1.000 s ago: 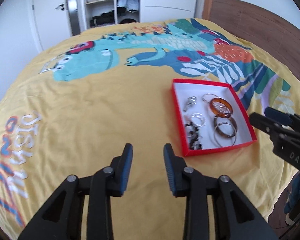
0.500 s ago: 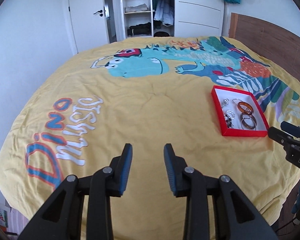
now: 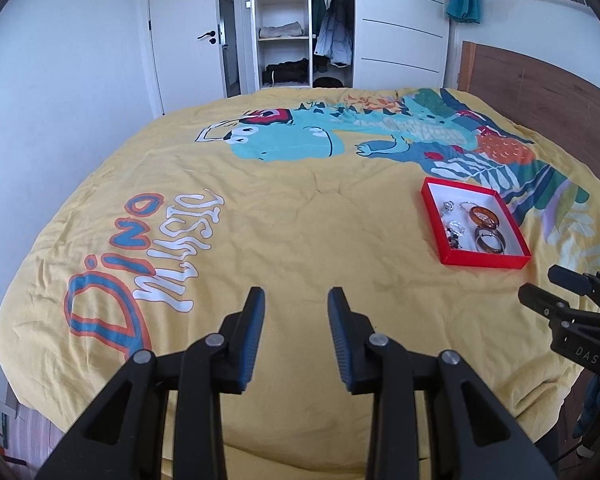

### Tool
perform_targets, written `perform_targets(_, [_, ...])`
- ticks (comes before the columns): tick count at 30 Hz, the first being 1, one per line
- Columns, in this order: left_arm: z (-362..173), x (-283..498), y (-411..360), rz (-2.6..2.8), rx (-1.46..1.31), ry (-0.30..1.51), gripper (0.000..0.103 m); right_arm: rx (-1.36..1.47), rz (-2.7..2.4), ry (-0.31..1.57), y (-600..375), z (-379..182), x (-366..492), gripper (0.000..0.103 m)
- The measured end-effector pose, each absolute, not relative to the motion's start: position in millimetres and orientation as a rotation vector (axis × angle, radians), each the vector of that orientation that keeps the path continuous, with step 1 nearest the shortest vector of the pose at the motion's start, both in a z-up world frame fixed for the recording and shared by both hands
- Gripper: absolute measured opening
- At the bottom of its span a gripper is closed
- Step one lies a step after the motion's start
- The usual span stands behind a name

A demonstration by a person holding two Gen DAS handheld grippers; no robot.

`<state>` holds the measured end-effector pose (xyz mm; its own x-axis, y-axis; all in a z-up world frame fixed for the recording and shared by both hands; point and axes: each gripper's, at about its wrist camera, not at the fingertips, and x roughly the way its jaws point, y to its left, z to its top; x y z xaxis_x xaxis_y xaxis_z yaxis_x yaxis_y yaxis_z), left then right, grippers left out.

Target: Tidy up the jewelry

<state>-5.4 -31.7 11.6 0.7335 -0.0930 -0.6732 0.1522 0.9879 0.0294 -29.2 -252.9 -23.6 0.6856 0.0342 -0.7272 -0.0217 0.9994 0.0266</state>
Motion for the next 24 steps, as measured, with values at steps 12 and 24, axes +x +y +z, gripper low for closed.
perform_targets(12, [9.6,-16.8,-26.2,-0.137,0.077,0.731,0.031,0.003,0.054,0.807,-241.9,-23.6,-41.4,0.064])
perform_targets(24, [8.8,-21.4,-25.9,-0.140,0.070,0.736,0.031,0.004,0.051,0.804,-240.8,-22.6,-43.5,0.066])
